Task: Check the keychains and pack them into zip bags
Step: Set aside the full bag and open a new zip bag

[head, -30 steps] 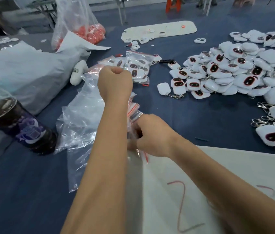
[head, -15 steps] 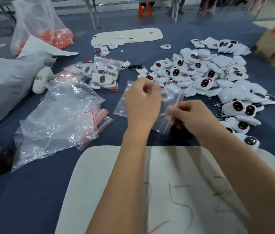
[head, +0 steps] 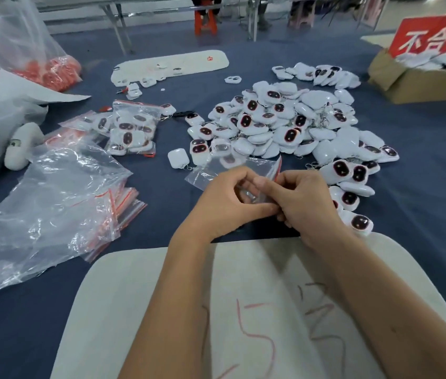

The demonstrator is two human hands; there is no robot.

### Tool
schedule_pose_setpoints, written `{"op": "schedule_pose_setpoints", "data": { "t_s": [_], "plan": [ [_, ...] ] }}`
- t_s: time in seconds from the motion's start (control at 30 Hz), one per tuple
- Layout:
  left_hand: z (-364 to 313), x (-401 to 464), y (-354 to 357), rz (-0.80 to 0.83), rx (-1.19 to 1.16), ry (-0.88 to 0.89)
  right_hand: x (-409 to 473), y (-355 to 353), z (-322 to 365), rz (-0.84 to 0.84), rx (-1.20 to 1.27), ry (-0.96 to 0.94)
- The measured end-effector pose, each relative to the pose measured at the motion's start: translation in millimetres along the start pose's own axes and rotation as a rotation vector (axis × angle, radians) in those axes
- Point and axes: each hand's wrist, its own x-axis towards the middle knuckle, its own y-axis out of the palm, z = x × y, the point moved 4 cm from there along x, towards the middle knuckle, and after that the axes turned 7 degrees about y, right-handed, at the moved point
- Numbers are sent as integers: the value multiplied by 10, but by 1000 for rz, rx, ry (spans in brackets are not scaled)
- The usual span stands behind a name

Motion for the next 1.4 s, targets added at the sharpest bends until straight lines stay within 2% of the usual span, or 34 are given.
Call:
{"op": "schedule_pose_setpoints", "data": {
  "t_s": [0.37, 0.47, 0.53, 0.6, 0.7, 0.77, 0.83, 0.9, 0.97, 1.03, 1.1, 1.27, 1.33, 1.4],
  "plan": [
    [23, -14, -56, -114, -133, -24, -42, 38, 9, 46, 63, -127],
    [17, 5, -37, -147, -70, -21, -51, 37, 5, 80, 68, -127],
    [-12, -2, -58, -236, -1, 15, -47, 20, 6, 66, 55, -115],
    [-80, -24, -125, -355, 34, 76, -49, -9, 0, -21, 40, -98],
    [-213, -56, -255, -467, -1, 201, -73, -84, 10, -301, -165, -163],
    [-267, -65, -311, -477, -52, 234, -103, -96, 25, -437, -253, -200],
    [-282, -61, -298, -432, -136, 218, -100, -99, 15, -469, -283, -205],
    [-294, -45, -229, -380, -234, 187, -69, -95, -2, -416, -230, -184],
    [-327, -22, -168, -387, -239, 183, -58, -65, -10, -262, -21, -123],
    [-354, 4, -126, -431, -121, 215, -63, -30, 2, -123, 103, -96],
    [-340, 11, -80, -441, 7, 229, -70, 9, 15, -38, 66, -138],
    [-233, -3, 18, -383, 233, 161, -67, 25, 16, -56, -95, -214],
    [-269, -16, -87, -433, 258, 195, -61, 4, 13, -88, -139, -188],
    [-321, -49, -246, -531, 274, 266, -46, -17, -4, -126, -71, -127]
  ]
}}
